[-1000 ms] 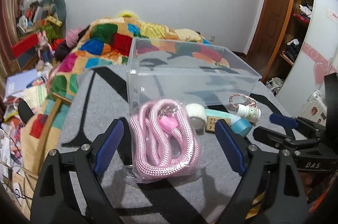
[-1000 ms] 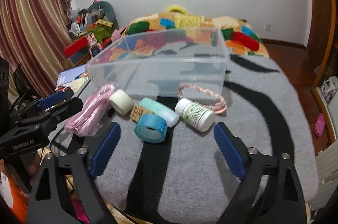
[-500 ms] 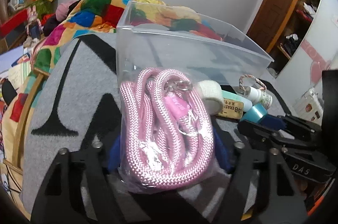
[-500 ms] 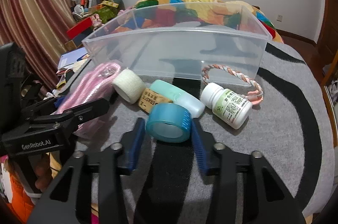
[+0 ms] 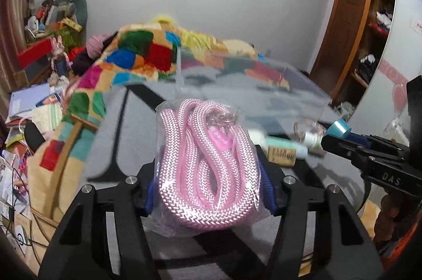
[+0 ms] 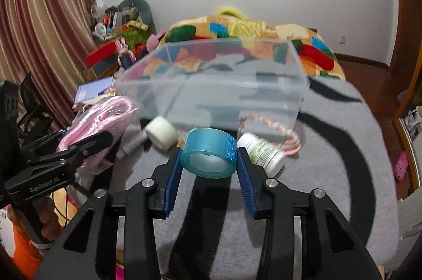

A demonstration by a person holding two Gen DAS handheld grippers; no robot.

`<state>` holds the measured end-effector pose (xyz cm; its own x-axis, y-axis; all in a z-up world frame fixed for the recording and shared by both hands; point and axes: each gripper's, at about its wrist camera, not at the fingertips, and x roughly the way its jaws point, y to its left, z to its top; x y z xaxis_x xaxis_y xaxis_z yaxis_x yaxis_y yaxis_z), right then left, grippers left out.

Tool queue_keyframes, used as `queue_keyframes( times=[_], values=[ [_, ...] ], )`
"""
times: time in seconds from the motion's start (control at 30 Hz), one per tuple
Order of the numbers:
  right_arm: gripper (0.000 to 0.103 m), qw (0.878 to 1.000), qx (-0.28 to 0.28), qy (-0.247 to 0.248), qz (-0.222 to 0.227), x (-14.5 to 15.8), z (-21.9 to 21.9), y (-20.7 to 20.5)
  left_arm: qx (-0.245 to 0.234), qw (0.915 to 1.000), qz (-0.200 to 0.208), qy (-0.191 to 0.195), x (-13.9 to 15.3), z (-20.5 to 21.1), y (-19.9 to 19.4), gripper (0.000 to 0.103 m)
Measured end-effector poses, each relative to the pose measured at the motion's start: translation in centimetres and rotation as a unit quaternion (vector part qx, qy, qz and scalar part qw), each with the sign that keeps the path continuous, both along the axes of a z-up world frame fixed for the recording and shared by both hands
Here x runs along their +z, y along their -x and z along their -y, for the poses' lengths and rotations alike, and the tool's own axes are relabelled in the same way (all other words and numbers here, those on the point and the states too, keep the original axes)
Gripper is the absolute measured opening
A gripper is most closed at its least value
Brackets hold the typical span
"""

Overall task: Organize objects
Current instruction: 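Carry both held items into the clear box and open both tools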

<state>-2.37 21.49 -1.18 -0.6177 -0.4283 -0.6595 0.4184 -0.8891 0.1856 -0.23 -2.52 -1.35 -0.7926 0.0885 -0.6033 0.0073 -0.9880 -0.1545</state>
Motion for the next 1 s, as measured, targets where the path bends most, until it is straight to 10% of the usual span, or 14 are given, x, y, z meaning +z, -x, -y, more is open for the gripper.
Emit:
queue_keyframes(
  times=[0.3, 1.0],
  values=[
    [0.037, 0.999, -0.031, 0.006, -0.035, 3.6, -0.8, 3.5, -0.002, 0.9985, -0.055, 0.006, 4.6, 0.8, 2.3, 0.060],
    [0.038, 0.997, -0.011, -0.061, 0.036, 0.1, 4.0, 11.6, -0.049, 0.9954, 0.081, -0.016, 0.6, -1.4, 14.4, 0.061]
  ],
)
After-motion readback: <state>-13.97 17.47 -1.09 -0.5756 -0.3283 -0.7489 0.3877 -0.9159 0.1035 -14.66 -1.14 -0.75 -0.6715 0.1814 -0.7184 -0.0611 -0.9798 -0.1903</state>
